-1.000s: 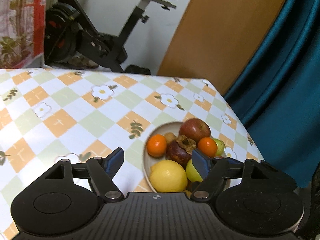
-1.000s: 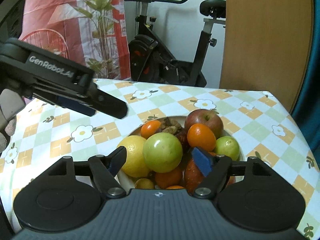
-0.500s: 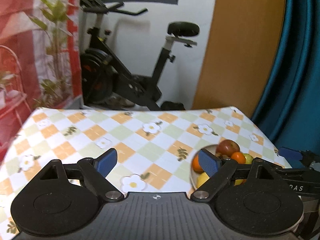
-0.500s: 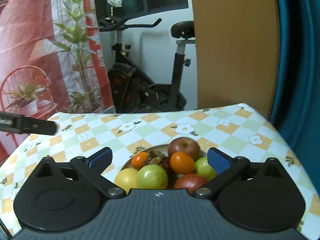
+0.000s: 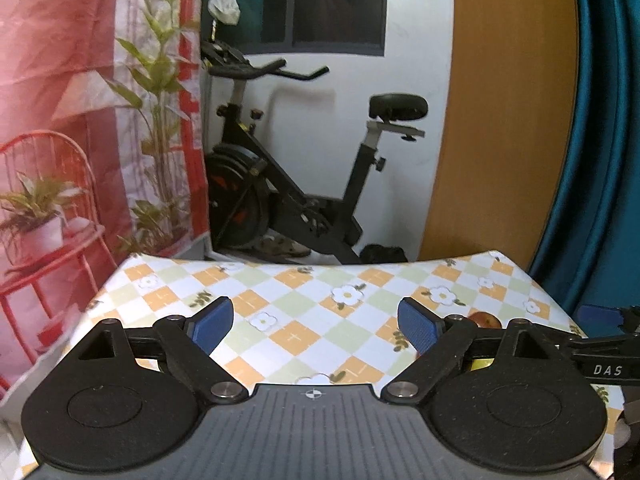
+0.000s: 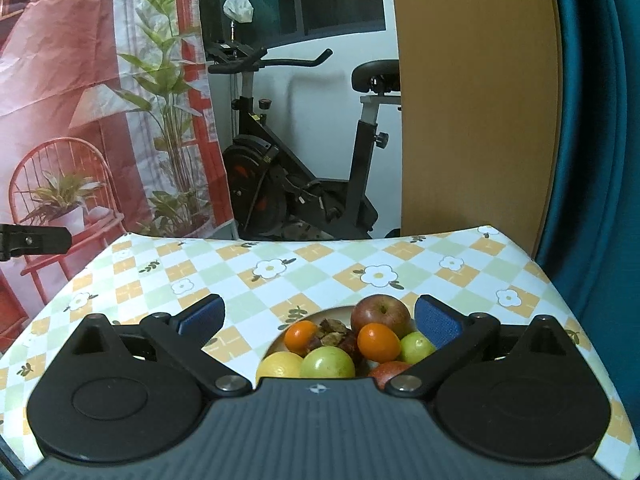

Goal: Organize fruits

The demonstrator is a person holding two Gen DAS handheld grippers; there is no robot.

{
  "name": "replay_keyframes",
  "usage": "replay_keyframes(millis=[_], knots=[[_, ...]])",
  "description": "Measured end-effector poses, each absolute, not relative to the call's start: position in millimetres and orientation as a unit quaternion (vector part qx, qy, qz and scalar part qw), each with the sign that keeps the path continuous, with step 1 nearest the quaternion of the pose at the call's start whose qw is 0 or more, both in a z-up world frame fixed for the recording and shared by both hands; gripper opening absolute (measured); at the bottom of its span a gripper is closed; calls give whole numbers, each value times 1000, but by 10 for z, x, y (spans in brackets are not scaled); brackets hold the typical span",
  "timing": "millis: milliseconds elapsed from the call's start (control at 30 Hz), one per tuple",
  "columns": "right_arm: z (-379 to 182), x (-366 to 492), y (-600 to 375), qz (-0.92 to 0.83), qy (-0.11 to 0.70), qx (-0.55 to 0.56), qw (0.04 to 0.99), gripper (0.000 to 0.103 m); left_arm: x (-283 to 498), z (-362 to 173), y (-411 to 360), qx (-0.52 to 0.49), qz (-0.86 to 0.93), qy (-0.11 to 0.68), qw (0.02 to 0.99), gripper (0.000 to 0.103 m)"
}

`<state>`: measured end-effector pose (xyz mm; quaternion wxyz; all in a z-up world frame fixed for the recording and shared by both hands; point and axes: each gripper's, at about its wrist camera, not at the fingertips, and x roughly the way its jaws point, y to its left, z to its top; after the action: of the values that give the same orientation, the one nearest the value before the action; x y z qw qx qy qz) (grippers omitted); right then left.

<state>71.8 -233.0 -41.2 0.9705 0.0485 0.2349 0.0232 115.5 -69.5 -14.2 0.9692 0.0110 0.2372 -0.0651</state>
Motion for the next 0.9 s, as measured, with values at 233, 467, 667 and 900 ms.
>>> replay_keyframes(millis=[233, 467, 667, 900], knots=[[-307, 681, -2321, 23, 231, 55, 971, 103, 1074, -82, -658, 2, -55, 229, 972, 93], [-251, 667, -2305, 27, 230, 56, 971, 103, 1010, -61, -633, -7, -55, 225, 973, 94], [-222, 655, -2278, 30, 229, 54, 971, 103, 986, -58, -629, -15, -61, 226, 972, 96], [-204, 647, -2251, 34, 228, 51, 972, 103, 975, -55, -636, -20, -65, 226, 972, 97]])
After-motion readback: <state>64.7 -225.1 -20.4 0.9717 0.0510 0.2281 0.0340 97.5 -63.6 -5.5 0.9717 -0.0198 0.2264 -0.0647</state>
